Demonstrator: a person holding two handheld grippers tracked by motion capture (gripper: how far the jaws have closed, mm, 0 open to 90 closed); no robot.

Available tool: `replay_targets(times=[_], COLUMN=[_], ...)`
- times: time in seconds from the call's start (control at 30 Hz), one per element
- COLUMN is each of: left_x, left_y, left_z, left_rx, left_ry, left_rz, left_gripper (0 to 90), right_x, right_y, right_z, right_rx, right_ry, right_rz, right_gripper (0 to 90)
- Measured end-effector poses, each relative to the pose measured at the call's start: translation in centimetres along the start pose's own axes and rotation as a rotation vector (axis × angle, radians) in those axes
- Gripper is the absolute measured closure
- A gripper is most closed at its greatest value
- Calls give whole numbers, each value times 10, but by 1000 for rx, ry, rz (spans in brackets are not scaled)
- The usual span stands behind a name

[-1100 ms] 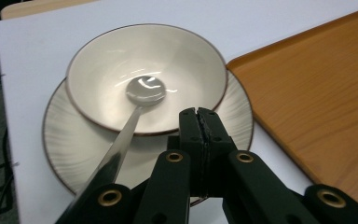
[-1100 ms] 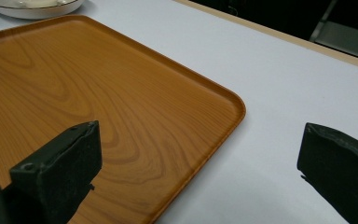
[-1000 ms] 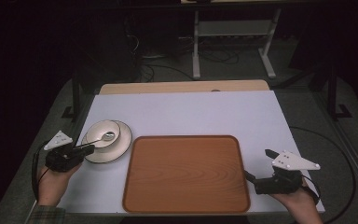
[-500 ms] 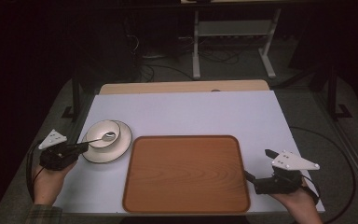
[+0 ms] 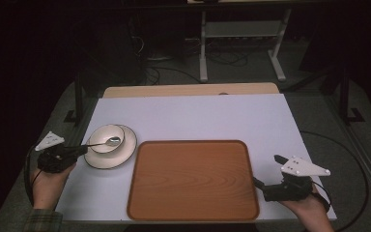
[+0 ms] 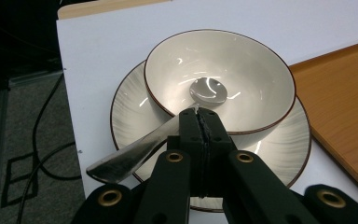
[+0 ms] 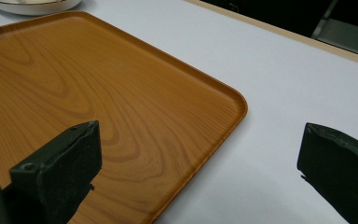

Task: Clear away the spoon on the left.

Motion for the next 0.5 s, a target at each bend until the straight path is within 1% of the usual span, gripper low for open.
replay_targets(times=[0.13, 0.23, 0.27, 0.3, 0.33, 0.5], left_x=[2, 7, 8, 8, 11, 15], left_y=[-1, -3, -4, -4, -7, -12], left_z=[-1, -1, -1, -1, 0, -4], left_rx=[-4, -11, -21, -21, -38, -40], left_ry=[-5, -12, -7, -7, -3, -13], left_rz=[2, 10, 22, 22, 36, 36], left_gripper=[890, 891, 890, 890, 890, 891], right_x=[0, 0, 0, 0, 0, 1], right_y=[0, 0, 0, 0, 0, 0], right_z=[0, -1, -1, -1, -1, -1], right_rx=[0, 1, 3, 3, 2, 2], right_ry=[0, -2, -2, -2, -1, -3], right_rz=[-1, 0, 0, 0, 0, 0], right_gripper=[0, 0, 0, 0, 0, 0])
Point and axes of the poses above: each handheld gripper's, and its own axes: z roughly backward along the jaws, y roughly out of its underside, x roughly to its left, the point moved 5 cm from there along -z, roughly forward along the jaws, and after that the axes turned 7 degrees about y, right-handed, at the moved point
